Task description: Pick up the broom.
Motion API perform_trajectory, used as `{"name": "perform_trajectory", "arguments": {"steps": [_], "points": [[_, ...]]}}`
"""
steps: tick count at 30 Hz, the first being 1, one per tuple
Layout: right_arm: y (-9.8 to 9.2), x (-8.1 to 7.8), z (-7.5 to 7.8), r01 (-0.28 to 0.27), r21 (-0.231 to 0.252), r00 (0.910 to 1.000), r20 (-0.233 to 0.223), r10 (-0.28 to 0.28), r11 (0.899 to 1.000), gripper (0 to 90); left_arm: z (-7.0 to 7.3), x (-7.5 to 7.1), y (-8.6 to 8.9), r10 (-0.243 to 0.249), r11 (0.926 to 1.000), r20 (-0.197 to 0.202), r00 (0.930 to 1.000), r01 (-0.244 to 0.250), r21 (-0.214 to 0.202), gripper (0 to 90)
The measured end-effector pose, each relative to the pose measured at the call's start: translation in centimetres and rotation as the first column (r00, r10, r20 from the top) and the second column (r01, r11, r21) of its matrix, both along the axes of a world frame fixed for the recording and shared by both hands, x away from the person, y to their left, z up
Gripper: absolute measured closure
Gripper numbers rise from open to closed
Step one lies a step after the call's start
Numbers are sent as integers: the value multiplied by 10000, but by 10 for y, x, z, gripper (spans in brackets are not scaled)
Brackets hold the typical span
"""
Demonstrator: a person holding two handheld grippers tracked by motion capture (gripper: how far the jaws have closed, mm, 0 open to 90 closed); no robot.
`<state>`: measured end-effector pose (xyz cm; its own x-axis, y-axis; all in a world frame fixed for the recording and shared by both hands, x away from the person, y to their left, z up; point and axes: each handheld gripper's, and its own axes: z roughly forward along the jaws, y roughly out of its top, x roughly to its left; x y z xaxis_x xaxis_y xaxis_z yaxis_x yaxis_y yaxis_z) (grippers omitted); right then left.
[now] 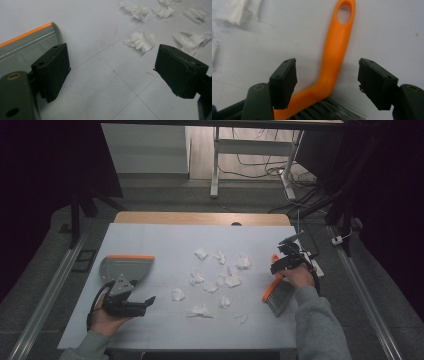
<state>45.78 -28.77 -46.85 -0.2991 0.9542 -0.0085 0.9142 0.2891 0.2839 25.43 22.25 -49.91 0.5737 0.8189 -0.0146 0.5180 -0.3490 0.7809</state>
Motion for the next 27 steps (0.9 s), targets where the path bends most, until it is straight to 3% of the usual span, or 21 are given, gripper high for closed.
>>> {"name": "perform_trajectory", "arguments": {"steps": [7, 13, 21, 23, 27], "points": [[-4, 1, -10, 490, -93, 9975, -498, -494, 9988, 376, 0, 0, -1, -93, 9999, -9, 10000, 93, 52, 131], [-1, 2, -17, 790, -221, 9929, -869, -807, 9966, 481, -1, 0, -1, -117, 9999, -31, 9999, 117, 35, 132], [6, 2, -16, 1319, -410, 9849, -1077, -1356, 9904, 629, 0, 0, 0, -93, 10000, -11, 10000, 93, 25, 131], [7, 2, -16, 1627, -550, 9807, -1009, -1676, 9851, 676, 0, 0, 0, -101, 9999, -11, 9999, 101, 23, 131], [9, 0, -17, 1743, -695, 9794, -911, -1803, 9822, 704, 0, 0, 0, -123, 9999, -5, 9999, 123, 25, 131]]}}
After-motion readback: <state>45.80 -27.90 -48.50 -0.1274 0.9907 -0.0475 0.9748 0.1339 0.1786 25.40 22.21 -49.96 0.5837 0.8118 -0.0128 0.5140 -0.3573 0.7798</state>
